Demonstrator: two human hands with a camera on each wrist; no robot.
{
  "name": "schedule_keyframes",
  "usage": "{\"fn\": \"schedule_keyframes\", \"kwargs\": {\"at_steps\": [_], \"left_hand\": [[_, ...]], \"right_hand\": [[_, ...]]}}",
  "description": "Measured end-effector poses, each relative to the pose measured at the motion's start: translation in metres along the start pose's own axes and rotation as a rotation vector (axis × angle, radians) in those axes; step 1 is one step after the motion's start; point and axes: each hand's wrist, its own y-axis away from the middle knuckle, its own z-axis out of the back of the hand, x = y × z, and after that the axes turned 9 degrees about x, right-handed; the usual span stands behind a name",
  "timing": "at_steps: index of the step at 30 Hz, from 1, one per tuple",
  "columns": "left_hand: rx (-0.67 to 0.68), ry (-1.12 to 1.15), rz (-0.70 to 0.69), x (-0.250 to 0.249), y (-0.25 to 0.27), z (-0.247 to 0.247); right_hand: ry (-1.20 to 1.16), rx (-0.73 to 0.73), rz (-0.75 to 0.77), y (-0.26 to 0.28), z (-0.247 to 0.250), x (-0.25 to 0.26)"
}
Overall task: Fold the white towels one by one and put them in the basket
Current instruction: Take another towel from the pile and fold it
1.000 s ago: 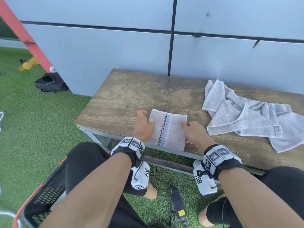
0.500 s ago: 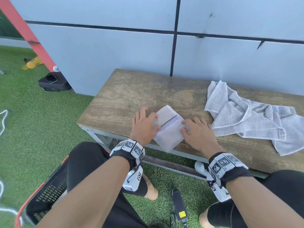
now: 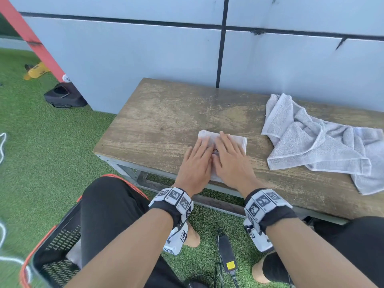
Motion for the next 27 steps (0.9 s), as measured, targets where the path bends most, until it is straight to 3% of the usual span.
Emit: {"fn": "schedule_keyframes", "kwargs": {"at_steps": [4, 27], "left_hand": [[0.082, -0.072, 0.055, 0.006, -0.005, -0.005], [0.154, -0.032, 0.17, 0.007, 0.002, 0.008]], "right_hand": [[0.053, 0.031, -0.058, -0.005, -0.022, -0.004], [0.019, 0.062, -0.135, 0.002, -0.017, -0.017]]}}
